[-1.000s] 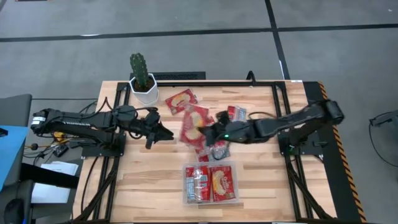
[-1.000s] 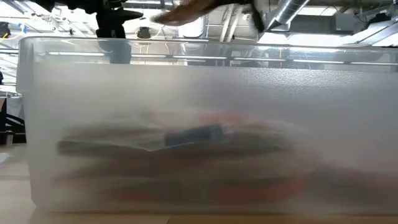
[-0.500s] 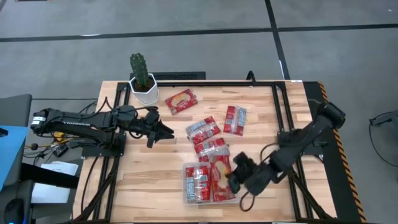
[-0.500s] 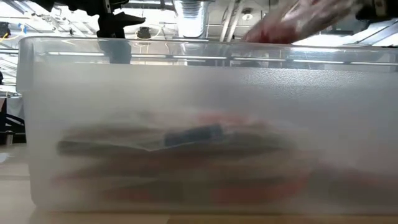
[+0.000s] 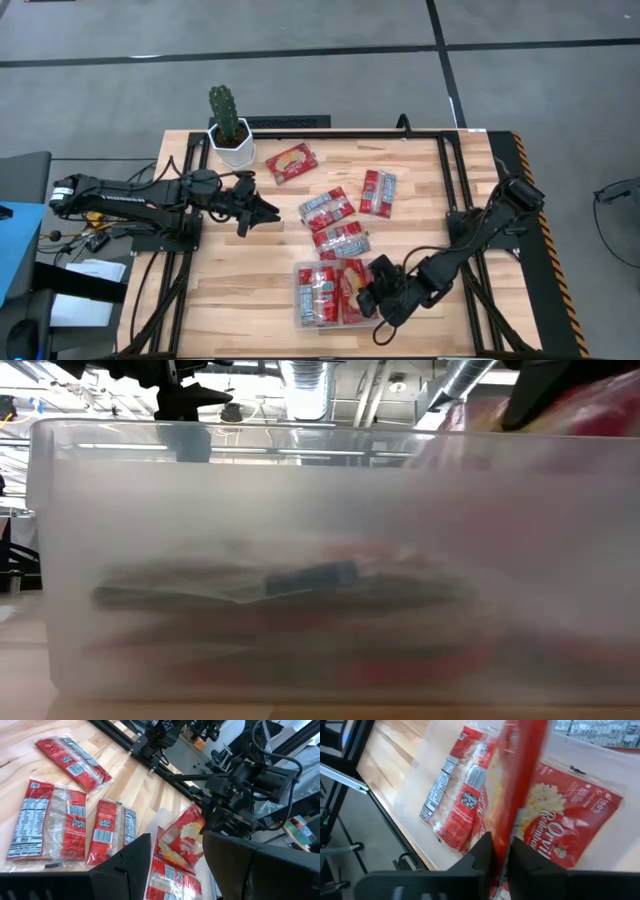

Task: Sort popcorn bags into baskets
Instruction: Put the red popcorn bag into the transparent bin

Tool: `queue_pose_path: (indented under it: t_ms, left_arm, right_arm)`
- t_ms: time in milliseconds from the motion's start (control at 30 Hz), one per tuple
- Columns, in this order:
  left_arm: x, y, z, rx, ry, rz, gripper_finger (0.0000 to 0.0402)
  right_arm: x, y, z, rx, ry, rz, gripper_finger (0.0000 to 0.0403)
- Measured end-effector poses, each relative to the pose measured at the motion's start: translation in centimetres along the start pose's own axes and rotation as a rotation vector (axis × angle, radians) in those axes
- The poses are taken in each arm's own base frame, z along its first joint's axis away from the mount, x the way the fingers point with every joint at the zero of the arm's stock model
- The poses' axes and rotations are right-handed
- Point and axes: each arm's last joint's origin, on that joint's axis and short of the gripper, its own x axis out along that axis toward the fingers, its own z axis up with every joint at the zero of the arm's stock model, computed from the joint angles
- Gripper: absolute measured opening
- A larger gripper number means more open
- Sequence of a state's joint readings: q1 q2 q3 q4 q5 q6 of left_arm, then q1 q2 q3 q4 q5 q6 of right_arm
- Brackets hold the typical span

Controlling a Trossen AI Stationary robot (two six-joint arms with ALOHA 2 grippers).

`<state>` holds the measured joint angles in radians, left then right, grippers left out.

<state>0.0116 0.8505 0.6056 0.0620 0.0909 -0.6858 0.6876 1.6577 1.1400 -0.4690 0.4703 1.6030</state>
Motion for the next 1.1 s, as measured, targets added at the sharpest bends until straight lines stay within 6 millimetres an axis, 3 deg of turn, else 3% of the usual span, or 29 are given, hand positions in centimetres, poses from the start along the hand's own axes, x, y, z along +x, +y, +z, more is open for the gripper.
queue_pose_path:
  t_ms: [433,700,800,933,1100]
  left_arm:
    - [0.0,0.5,-0.3,0.025,-0.004,0.094,0.0167]
    - [0.8,2.6,-0.8,0.061,-0.008,0.356,0.0167]
    - [1.7,4.1,-0.8,0.137,0.012,0.453,0.0168]
    - [2.9,7.4,-0.5,0.270,0.072,0.625,0.0173]
    - [4.4,11.6,0.1,0.389,0.250,0.663,0.0189]
  right_arm:
    - [0.0,-0.9,0.4,-0.020,0.092,-0.098,0.0206]
    - [-3.2,-0.3,2.0,-0.004,0.119,-0.007,0.0235]
    - [-4.4,-0.6,2.6,-0.014,0.118,-0.012,0.0230]
    - [-5.6,-1.2,3.2,-0.026,0.114,-0.040,0.0223]
    - [-6.3,-1.4,3.6,-0.030,0.089,-0.044,0.0220]
